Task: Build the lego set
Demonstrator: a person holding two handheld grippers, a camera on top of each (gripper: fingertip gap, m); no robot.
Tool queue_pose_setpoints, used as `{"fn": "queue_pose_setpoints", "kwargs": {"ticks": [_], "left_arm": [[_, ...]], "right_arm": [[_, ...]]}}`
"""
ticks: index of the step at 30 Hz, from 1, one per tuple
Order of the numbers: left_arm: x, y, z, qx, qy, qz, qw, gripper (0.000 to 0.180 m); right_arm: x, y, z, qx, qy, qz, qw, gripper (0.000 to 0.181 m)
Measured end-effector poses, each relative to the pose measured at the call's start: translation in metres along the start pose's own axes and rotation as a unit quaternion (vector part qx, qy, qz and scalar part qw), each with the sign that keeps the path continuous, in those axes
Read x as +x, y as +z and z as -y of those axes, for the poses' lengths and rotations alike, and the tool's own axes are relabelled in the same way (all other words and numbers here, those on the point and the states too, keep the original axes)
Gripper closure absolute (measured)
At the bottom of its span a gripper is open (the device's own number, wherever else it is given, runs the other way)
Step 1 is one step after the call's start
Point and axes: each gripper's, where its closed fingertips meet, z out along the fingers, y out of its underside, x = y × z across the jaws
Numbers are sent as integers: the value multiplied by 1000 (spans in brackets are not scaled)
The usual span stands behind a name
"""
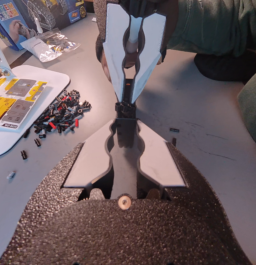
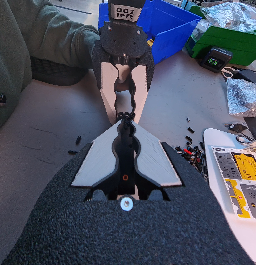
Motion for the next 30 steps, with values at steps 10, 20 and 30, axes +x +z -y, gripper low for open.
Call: {"fn": "queue_pose_setpoints", "kwargs": {"ticks": [10,20,30], "left_arm": [[-1,0,0,2,2,4,1000,154],[2,-9,17,52,9,9,999,142],[0,-9,22,57,8,23,998,156]], "right_arm": [[0,1,-4,-54,-10,5,998,175],[0,1,-5,-102,-23,15,994,175],[0,1,-5,-117,-17,10,993,175]]}}
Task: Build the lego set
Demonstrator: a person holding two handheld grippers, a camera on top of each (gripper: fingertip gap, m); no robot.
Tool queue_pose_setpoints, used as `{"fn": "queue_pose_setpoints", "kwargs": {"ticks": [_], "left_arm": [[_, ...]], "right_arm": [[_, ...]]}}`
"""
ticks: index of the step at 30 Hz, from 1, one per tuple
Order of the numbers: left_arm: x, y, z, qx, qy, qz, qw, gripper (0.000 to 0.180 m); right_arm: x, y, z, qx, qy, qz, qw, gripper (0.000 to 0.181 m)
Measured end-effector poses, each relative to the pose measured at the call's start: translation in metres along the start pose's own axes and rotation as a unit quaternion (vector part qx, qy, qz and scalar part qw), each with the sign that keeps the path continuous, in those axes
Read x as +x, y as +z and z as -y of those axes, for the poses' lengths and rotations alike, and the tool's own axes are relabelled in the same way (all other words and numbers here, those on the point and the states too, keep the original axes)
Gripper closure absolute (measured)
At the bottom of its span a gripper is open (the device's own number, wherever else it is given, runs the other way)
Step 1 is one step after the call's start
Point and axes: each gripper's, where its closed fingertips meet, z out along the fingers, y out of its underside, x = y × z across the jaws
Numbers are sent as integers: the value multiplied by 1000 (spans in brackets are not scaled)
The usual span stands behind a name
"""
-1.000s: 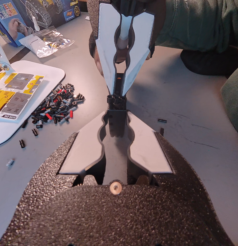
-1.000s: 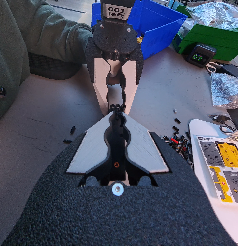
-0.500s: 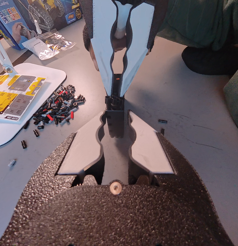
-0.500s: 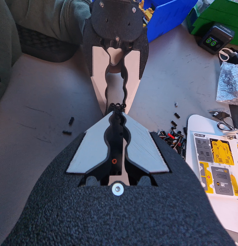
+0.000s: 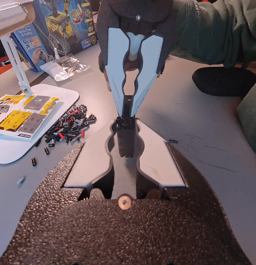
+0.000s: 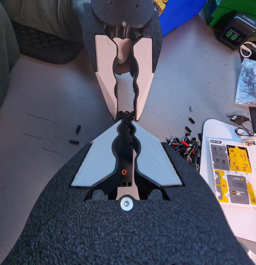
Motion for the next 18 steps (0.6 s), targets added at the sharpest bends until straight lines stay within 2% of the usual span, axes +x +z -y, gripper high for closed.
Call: {"fn": "queue_pose_setpoints", "kwargs": {"ticks": [10,14,18], "left_arm": [[1,0,-1,-3,0,-2,1000,156],[1,0,-1,-4,2,-2,1000,156],[2,0,-1,-7,4,-3,1000,156]], "right_arm": [[-1,-2,6,-34,-39,8,999,174],[-2,-7,14,-34,-31,26,999,165],[-2,0,7,-75,-37,38,996,162]]}}
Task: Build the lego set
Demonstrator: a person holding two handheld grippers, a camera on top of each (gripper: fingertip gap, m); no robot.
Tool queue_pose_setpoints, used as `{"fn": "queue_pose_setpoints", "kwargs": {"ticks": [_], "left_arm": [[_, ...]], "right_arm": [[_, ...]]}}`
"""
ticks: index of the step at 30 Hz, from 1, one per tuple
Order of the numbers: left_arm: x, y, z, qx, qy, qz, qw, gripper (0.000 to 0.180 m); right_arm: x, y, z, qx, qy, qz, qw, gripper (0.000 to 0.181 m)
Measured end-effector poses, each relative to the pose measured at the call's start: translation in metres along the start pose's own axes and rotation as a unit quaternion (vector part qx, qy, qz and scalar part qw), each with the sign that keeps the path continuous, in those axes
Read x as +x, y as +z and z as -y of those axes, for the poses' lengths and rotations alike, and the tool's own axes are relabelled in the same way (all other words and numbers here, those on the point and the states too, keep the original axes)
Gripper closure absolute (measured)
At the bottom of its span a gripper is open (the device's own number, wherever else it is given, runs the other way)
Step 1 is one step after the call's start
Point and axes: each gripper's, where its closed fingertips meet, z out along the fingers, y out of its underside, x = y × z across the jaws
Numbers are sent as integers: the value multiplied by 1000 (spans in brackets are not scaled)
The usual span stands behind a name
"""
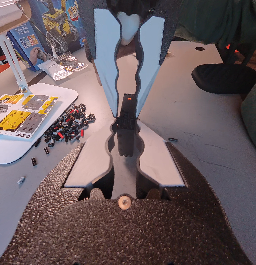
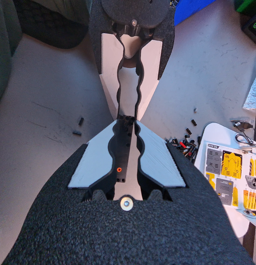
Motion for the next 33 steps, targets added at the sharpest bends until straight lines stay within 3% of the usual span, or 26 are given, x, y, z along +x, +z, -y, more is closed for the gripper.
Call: {"fn": "queue_pose_setpoints", "kwargs": {"ticks": [5,9,18,22,24,27,33], "left_arm": [[0,0,-1,-2,3,2,1000,156],[0,0,-1,-2,2,2,1000,156],[0,0,-1,1,4,3,1000,156],[2,1,-16,-27,-26,-25,999,129],[1,6,-31,-59,-29,-26,998,133],[0,13,-38,-83,-12,-14,996,154],[-5,15,-38,-97,-15,12,995,154]], "right_arm": [[0,0,-2,-13,2,11,1000,164],[-1,0,-3,-15,2,8,1000,177],[-1,3,-4,-25,2,7,1000,176],[2,3,-5,-46,-4,5,999,177],[2,3,-6,-63,-10,7,998,177],[1,3,-5,-96,-23,13,995,178],[4,3,-7,-181,-42,17,982,177]]}}
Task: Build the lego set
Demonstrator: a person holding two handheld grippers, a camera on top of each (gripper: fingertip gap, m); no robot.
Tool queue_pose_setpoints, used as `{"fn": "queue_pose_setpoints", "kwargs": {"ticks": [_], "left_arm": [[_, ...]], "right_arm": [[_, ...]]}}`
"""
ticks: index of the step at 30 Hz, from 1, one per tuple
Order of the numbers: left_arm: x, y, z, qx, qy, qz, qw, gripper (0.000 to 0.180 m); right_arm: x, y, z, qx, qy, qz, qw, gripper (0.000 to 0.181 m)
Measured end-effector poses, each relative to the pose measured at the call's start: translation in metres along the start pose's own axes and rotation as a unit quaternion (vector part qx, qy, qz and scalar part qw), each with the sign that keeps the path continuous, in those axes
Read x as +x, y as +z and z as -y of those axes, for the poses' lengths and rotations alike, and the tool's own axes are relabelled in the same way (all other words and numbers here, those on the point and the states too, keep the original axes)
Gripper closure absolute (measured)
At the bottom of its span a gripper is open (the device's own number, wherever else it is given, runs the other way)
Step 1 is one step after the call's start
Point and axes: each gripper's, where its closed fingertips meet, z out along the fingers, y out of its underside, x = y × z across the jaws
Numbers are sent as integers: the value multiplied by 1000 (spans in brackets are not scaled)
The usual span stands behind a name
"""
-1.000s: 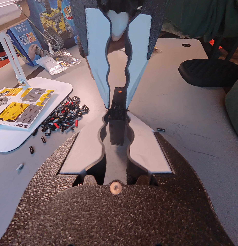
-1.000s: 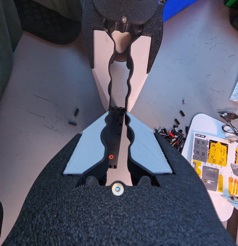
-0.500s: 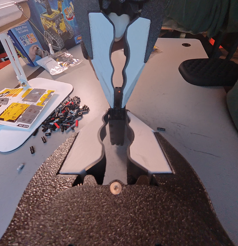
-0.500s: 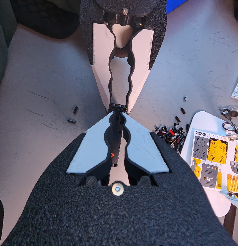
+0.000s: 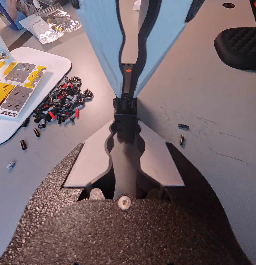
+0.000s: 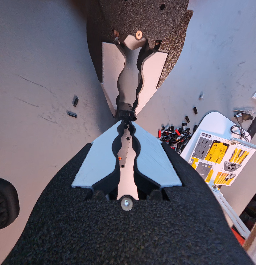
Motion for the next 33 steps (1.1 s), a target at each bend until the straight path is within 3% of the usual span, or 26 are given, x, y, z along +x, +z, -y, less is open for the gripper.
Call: {"fn": "queue_pose_setpoints", "kwargs": {"ticks": [11,23,33], "left_arm": [[4,1,0,-19,0,4,1000,155],[11,-30,45,92,12,-11,996,155],[17,-35,46,48,43,20,998,155]], "right_arm": [[-5,0,-1,-74,12,5,997,177],[-9,-34,-6,33,75,-34,996,177],[-17,-36,-5,66,70,-54,994,177]]}}
